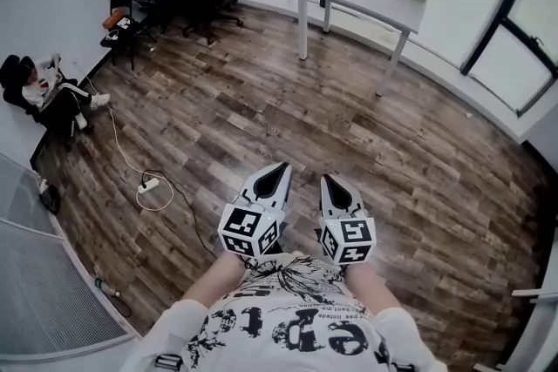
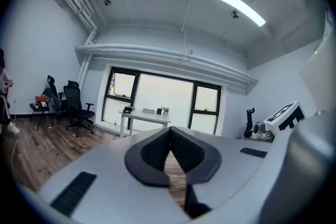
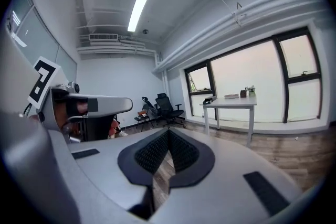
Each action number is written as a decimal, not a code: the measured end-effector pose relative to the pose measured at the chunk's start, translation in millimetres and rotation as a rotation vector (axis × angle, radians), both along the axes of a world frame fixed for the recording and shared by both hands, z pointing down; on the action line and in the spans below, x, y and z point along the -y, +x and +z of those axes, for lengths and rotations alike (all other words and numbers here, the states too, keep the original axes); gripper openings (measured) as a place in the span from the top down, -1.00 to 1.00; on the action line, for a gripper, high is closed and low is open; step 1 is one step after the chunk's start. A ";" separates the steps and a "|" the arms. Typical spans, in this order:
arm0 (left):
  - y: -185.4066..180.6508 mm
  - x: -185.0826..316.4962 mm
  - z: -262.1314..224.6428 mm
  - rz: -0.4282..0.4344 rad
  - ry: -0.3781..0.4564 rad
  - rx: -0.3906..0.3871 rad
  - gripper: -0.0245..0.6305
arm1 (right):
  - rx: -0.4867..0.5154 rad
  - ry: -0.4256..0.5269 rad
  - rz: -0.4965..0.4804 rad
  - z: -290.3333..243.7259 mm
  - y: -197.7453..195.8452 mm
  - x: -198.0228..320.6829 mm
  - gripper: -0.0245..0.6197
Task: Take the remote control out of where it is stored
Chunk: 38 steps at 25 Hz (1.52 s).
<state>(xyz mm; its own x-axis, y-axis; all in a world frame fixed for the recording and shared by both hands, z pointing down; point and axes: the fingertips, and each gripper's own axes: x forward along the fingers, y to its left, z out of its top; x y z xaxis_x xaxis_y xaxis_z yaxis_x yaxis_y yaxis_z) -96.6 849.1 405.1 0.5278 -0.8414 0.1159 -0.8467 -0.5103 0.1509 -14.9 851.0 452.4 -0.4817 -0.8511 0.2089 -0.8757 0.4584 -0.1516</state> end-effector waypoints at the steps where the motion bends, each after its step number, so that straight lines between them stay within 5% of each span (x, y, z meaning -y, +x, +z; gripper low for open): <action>1: -0.5 1.6 -0.1 -0.003 0.000 0.002 0.89 | 0.004 -0.002 0.005 -0.2 1.0 1.5 0.91; 18: -15.7 47.7 37.3 -0.003 -0.063 0.040 0.89 | -0.020 -0.089 -0.035 35.8 -20.4 47.0 0.91; 38: -95.5 346.3 10.9 0.087 -0.078 -0.039 0.89 | -0.086 -0.131 0.149 6.3 -59.3 323.2 0.91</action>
